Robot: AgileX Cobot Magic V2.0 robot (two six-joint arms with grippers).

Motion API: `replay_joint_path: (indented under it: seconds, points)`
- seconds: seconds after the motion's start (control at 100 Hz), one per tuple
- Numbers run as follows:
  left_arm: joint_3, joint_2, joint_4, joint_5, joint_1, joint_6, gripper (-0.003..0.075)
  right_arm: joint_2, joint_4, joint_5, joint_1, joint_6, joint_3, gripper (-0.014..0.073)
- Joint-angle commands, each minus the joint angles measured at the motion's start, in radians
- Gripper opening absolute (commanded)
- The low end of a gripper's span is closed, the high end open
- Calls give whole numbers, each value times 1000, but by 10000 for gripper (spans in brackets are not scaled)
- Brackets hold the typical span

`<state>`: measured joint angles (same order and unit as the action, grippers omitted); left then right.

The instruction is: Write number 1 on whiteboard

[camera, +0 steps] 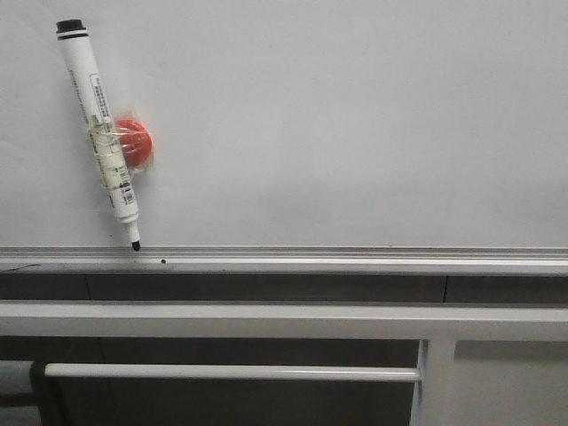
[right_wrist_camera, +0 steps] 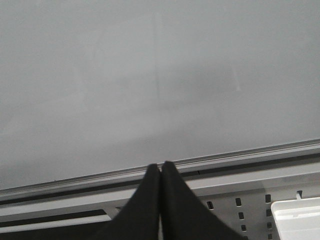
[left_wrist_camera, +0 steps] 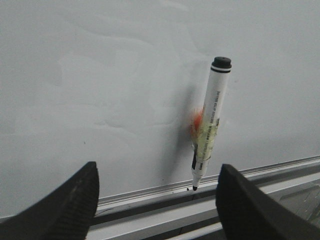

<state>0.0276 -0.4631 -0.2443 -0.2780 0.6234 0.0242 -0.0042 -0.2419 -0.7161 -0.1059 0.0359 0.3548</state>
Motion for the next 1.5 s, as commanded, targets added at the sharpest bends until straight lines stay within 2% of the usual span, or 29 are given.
replay_joint_path:
  seconds: [0.0, 0.25, 0.5, 0.7, 0.87, 1.49]
  points:
    - [19, -67, 0, -171, 30, 18, 462, 23, -12, 72, 0, -9, 31, -64]
    - [19, -342, 0, -433, 144, 20, 462, 23, -12, 72, 0, -9, 31, -64]
    - [19, -671, -41, -799, 253, 71, 462, 23, -12, 72, 0, -9, 31, -64]
    - [19, -930, -55, -1105, 283, 205, 462, 23, -12, 72, 0, -9, 31, -64]
    - [24, -1036, -18, -1105, 283, 301, 462, 23, -12, 72, 0, -9, 31, -64]
    - [124, -1017, -101, -1105, 283, 264, 459, 23, -12, 72, 0, -9, 31, -64]
